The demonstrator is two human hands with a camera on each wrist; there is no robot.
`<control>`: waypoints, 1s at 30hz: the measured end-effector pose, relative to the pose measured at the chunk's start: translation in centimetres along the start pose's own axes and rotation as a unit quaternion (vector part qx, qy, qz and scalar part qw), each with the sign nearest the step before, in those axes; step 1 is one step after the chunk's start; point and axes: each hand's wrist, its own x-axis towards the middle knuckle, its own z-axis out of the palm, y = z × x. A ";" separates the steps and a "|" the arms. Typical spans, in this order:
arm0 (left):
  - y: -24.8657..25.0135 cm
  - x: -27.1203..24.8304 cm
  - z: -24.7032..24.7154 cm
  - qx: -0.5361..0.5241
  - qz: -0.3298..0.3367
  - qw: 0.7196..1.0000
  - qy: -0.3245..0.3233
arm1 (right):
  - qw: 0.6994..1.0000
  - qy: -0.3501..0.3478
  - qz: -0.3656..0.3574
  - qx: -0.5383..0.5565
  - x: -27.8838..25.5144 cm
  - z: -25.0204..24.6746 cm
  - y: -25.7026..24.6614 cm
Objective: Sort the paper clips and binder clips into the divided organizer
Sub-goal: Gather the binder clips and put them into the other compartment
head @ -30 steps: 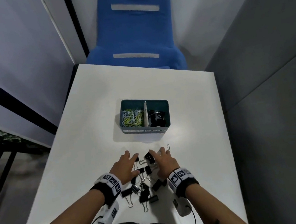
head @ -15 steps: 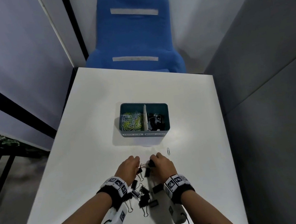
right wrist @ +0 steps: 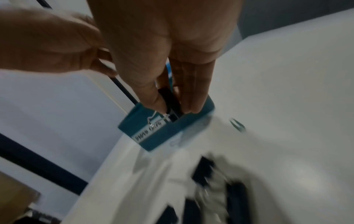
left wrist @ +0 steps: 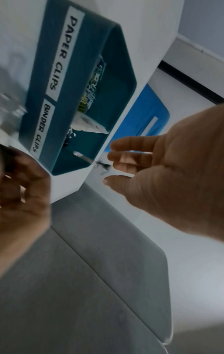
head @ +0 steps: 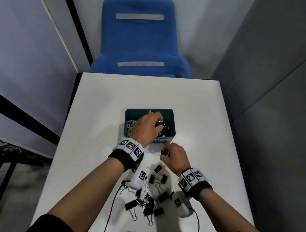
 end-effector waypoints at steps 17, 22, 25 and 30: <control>-11.8 -17.3 4.3 0.132 -0.166 0.917 -0.337 | 0.993 -0.087 -0.054 -0.056 0.1 -0.8 1.8; -11.2 -20.4 7.0 0.115 -0.164 0.912 -0.357 | 0.931 -0.293 -0.033 -0.216 -4.2 2.1 4.9; -10.4 -20.6 8.4 0.121 -0.143 0.925 -0.331 | 0.918 -0.296 -0.061 -0.256 -5.5 3.5 5.4; -9.1 -18.5 9.0 0.135 -0.115 0.939 -0.294 | 0.939 -0.246 -0.059 -0.232 -5.1 4.9 4.0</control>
